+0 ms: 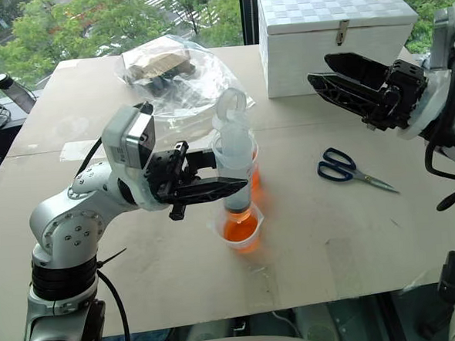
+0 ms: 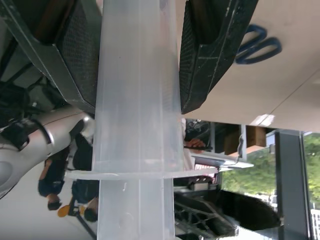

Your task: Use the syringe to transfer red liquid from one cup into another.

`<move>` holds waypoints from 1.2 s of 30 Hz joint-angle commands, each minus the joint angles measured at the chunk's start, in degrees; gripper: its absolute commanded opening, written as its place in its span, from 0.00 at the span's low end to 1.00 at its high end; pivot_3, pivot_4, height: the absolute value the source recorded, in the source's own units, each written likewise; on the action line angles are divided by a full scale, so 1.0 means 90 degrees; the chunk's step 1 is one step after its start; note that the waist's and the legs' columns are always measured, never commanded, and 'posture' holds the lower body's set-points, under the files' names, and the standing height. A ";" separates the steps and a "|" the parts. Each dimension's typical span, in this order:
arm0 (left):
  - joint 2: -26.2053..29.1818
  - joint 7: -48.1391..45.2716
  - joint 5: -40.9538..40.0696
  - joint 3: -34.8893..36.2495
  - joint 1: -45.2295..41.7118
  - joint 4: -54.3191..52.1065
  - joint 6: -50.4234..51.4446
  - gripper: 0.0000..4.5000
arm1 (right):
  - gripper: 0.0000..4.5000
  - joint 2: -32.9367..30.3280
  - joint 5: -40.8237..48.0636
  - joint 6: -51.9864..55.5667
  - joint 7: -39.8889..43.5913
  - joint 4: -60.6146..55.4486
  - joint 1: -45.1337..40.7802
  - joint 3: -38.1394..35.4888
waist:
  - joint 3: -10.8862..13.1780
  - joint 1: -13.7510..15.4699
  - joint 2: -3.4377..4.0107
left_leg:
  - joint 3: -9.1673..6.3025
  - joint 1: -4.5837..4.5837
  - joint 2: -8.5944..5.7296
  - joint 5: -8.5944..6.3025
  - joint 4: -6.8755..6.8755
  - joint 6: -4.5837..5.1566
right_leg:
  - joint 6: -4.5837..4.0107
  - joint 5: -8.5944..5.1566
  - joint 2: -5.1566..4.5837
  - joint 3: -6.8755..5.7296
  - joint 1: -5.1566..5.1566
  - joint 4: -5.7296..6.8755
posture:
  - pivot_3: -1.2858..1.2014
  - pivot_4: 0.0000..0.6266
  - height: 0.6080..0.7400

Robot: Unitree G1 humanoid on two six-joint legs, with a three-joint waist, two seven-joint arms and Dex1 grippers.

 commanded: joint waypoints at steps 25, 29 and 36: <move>-0.0208 -0.0376 0.1217 -0.0535 0.0781 0.0079 -0.1380 0.48 | 0.41 0.0236 0.0999 -0.0179 -0.0582 -0.1285 -0.0167 0.1561 | -0.0001 -0.0003 0.0001 | -0.0005 0.0001 0.0002 -0.0002 0.0000 0.0002 | 0.0000 0.0000 -0.0002 -0.0002 0.0002 -0.0002 | 0.52 0.24 1.00; -0.0223 -0.0397 0.1253 -0.0543 0.0787 0.0120 -0.1429 0.48 | 0.01 0.0352 0.0991 -0.0203 -0.0818 -0.1294 -0.0202 0.1701 | -0.0001 -0.0004 0.0001 | -0.0005 0.0001 0.0001 -0.0001 0.0001 0.0002 | 0.0000 0.0000 -0.0001 -0.0003 0.0002 -0.0002 | 0.52 0.24 1.00; -0.0281 -0.0370 0.1289 -0.0507 0.0804 0.0156 -0.1469 0.48 | 0.01 0.0169 0.1284 -0.0096 -0.0738 -0.1428 0.0014 0.1680 | -0.0001 -0.0004 0.0001 | -0.0005 0.0001 0.0001 -0.0002 0.0000 0.0003 | 0.0000 0.0000 -0.0002 -0.0003 0.0002 -0.0003 | 0.52 0.24 1.00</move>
